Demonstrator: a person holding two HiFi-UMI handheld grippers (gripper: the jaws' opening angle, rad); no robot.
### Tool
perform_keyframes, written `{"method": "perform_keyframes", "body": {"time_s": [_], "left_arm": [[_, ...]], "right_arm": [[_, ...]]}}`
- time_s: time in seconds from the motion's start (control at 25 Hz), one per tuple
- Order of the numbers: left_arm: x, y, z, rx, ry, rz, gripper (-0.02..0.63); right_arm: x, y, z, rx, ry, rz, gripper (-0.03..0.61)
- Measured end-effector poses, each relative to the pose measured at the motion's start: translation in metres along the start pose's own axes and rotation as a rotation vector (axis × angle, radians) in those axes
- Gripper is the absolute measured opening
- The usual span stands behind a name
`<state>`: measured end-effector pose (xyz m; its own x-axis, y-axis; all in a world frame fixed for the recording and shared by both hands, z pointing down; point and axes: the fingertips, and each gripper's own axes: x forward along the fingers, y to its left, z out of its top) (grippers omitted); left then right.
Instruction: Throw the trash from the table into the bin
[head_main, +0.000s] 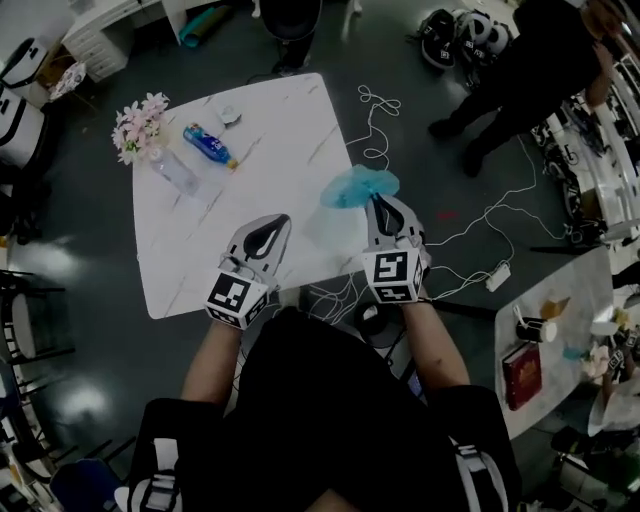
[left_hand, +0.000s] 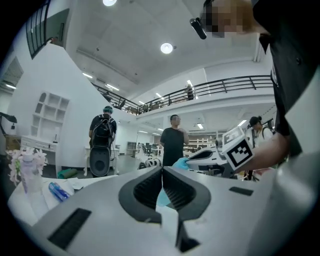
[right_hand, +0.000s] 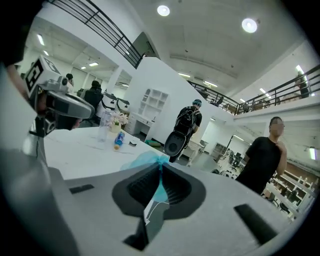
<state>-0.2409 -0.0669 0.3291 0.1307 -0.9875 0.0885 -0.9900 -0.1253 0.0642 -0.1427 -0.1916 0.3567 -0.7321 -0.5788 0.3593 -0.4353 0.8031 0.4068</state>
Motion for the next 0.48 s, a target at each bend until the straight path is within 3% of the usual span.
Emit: {"method": "perform_keyframes", "body": {"time_s": [0.48], "left_arm": [[0.038, -0.123, 0.014, 0.001, -0.055, -0.224, 0.015]], "right_arm": [[-0.128, -0.065, -0.057, 0.060, 0.047, -0.185, 0.017]]}}
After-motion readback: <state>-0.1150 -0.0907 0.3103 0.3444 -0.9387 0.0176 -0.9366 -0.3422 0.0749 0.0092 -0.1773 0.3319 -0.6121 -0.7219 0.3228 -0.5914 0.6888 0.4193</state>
